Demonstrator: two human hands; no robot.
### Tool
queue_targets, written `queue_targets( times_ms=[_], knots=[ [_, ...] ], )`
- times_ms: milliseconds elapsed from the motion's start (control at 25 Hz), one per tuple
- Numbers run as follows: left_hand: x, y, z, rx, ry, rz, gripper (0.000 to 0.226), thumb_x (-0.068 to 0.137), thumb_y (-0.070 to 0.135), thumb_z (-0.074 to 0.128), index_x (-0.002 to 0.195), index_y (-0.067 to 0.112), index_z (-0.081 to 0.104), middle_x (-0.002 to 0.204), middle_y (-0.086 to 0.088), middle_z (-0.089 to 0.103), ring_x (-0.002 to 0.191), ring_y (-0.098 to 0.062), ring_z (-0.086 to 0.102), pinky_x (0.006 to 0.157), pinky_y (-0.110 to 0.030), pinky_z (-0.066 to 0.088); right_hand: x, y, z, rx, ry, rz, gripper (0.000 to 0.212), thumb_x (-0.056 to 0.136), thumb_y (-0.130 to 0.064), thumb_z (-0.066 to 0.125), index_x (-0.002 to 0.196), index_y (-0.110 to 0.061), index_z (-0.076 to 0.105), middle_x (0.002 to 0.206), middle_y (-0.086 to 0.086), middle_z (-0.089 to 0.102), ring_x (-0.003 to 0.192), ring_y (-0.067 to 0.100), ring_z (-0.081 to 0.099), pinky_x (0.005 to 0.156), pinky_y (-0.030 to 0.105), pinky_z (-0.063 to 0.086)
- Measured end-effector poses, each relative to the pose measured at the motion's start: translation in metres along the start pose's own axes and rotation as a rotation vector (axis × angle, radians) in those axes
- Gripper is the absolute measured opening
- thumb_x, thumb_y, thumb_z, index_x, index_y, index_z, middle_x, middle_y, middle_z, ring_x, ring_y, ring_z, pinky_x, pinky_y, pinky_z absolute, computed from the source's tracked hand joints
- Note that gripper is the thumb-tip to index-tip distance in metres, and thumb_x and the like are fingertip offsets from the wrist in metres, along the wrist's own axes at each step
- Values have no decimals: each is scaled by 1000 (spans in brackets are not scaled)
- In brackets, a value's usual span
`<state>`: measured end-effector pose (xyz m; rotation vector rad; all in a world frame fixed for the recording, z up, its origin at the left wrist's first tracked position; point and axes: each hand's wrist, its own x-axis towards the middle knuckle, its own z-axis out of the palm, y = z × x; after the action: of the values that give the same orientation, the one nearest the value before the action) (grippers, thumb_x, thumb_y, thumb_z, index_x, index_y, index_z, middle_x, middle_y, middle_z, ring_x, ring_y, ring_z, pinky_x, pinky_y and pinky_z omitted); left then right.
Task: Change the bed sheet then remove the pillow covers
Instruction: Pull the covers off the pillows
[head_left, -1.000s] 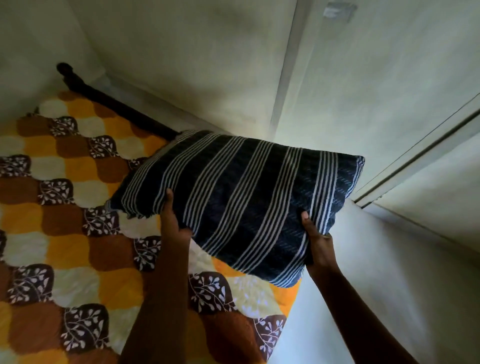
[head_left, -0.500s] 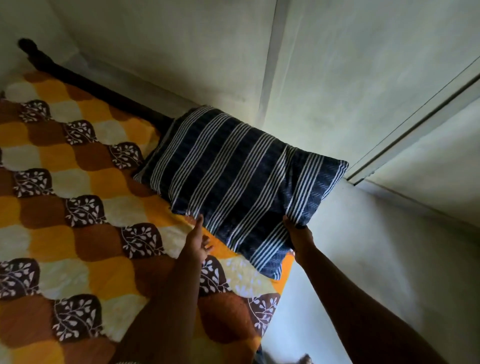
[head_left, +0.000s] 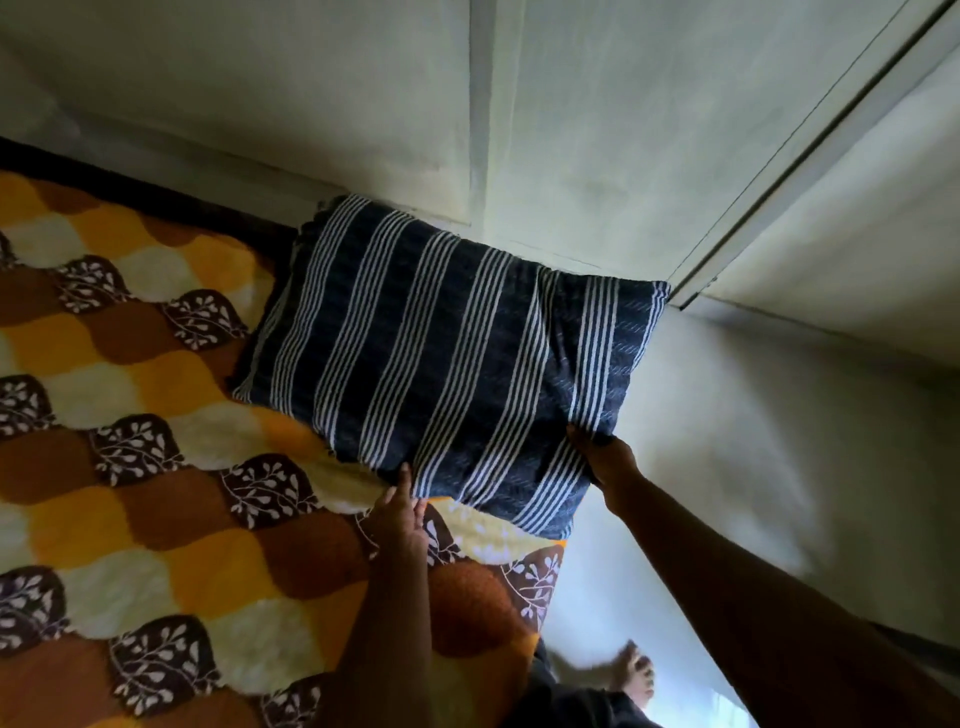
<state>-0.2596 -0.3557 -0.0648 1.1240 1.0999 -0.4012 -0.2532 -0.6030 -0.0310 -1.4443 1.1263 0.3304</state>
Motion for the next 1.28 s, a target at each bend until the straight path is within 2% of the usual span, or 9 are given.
queue_targets(
  times_ms=[80, 200, 400, 600, 720, 800, 880, 1040, 1280],
  knots=[
    [1, -2, -3, 2, -66, -37, 42, 95, 33, 49, 127, 5, 47, 92, -5, 55, 90, -13, 59, 55, -9, 49, -5, 4, -3, -43, 17, -4, 49, 83, -38, 67, 119, -6, 57, 116, 12, 61, 105, 30, 60, 99, 45, 46],
    [-16, 0, -8, 11, -40, -11, 53, 97, 26, 46, 138, -5, 33, 134, -26, 43, 129, -36, 41, 76, -25, 51, -23, 19, -11, -98, -10, -8, 42, 89, -36, 59, 123, -11, 55, 109, 8, 59, 96, 23, 55, 100, 42, 45],
    [-84, -51, -3, 276, -83, 38, 41, 100, 20, 39, 138, 5, 38, 142, -13, 41, 130, -30, 42, 98, -39, 40, -73, 73, -51, -236, -142, -14, 37, 89, -35, 59, 122, -19, 57, 101, 4, 58, 105, 25, 58, 98, 41, 47],
    [-162, -144, -19, 561, -229, 114, 35, 97, 20, 45, 129, 6, 48, 130, -12, 53, 108, -26, 55, 67, -27, 44, -131, 128, -128, -125, -170, -80, 16, 91, -26, 55, 103, -19, 63, 84, 2, 59, 81, 17, 54, 74, 30, 46],
    [-213, -198, -26, 636, -303, 114, 34, 97, 21, 46, 126, 4, 51, 125, -12, 55, 99, -22, 52, 70, -27, 38, -162, 175, -183, -101, -133, -129, 15, 91, -23, 52, 93, -13, 63, 85, 8, 61, 81, 15, 54, 72, 29, 44],
    [-246, -223, -28, 704, -365, 121, 31, 97, 20, 46, 124, 6, 53, 124, -11, 56, 99, -21, 53, 70, -28, 35, -179, 214, -216, -75, -83, -149, 22, 89, -19, 50, 94, 0, 60, 88, 23, 59, 77, 15, 49, 69, 29, 39],
    [-270, -243, -27, 818, -459, 167, 29, 97, 21, 46, 123, 11, 54, 120, -5, 56, 101, -19, 53, 73, -28, 36, -204, 252, -249, -34, -32, -140, 26, 89, -18, 50, 98, 5, 56, 79, 19, 53, 75, 14, 44, 67, 28, 35],
    [-313, -282, -17, 1062, -671, 259, 24, 94, 28, 51, 116, 21, 56, 116, 1, 55, 105, -17, 51, 78, -29, 39, -266, 329, -307, 109, 158, -182, 13, 94, -27, 53, 100, -23, 64, 83, -4, 59, 82, 13, 55, 73, 25, 41],
    [-374, -377, -36, 1471, -987, 249, 30, 97, 32, 45, 125, 20, 49, 117, -1, 51, 106, -16, 45, 86, -27, 30, -382, 469, -332, 361, 539, -43, 20, 93, -33, 54, 109, -25, 64, 97, -5, 63, 93, 12, 58, 81, 25, 44]
  ],
)
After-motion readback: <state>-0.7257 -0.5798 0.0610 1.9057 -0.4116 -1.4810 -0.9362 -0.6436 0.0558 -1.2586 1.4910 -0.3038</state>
